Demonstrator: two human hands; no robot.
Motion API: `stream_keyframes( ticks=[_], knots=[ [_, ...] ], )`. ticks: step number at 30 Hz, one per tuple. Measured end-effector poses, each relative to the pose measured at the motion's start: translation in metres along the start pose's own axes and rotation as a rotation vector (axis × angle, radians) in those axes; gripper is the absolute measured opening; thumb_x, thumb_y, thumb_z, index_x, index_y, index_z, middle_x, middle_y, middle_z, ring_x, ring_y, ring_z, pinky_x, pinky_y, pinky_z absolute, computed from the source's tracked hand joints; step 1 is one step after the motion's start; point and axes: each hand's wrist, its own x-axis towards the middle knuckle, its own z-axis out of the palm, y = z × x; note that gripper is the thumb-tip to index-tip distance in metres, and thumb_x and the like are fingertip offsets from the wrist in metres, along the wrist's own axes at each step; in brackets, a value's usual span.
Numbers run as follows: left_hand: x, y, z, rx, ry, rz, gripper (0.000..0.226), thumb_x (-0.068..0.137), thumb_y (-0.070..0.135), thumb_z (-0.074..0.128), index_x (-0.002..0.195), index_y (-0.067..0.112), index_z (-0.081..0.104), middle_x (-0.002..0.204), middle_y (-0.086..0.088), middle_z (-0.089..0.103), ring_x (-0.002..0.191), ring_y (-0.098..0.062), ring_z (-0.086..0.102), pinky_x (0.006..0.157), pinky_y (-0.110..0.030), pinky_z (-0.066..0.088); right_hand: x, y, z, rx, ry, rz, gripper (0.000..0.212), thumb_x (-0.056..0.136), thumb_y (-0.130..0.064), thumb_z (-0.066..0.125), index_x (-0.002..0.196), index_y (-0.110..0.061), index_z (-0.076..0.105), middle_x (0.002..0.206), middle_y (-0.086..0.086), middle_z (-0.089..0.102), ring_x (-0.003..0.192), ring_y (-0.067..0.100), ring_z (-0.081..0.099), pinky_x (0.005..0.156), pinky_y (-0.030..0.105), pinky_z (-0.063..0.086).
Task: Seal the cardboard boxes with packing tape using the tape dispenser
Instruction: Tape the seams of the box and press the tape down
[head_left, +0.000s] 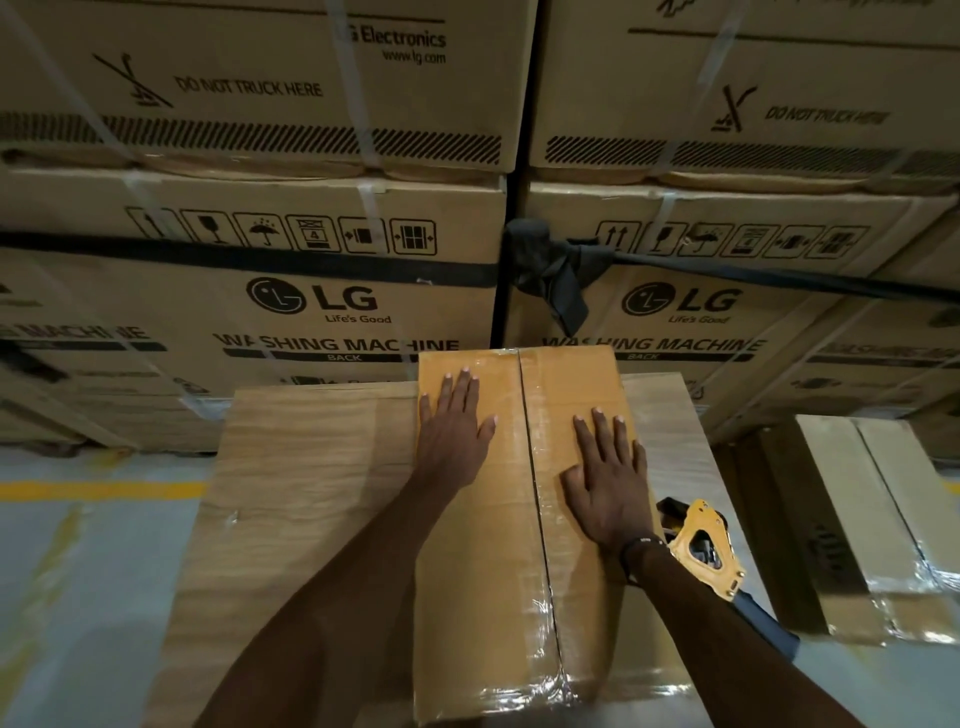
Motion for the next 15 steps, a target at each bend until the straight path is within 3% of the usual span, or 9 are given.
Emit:
stream_keyframes(
  ticks=[10, 15],
  knots=[
    [-0.114, -0.017, 0.022, -0.203, 0.119, -0.098, 0.072, 0.105, 0.055, 0.028, 0.165, 0.019, 0.012, 0.173, 0.002, 0.004, 0.159, -0.021, 0.001, 0.124, -0.048, 0.02, -0.03, 0.008, -0.009, 0.12, 0.05, 0.021, 0.07, 0.102, -0.068, 0.022, 0.163, -0.034, 0.022, 0.173, -0.005, 0.011, 0.16, 0.02, 0.005, 0.127, 0.056, 0.016],
    [-0.159, -0.014, 0.028, -0.432, 0.159, -0.135, 0.074, 0.105, 0.048, 0.041, 0.164, 0.011, 0.015, 0.173, 0.0, 0.003, 0.159, -0.025, 0.008, 0.125, -0.045, 0.026, -0.064, -0.001, -0.01, 0.166, 0.102, 0.126, 0.072, 0.099, -0.071, 0.036, 0.159, -0.033, 0.031, 0.172, 0.003, 0.016, 0.157, 0.029, 0.019, 0.117, 0.057, 0.033]
  ],
)
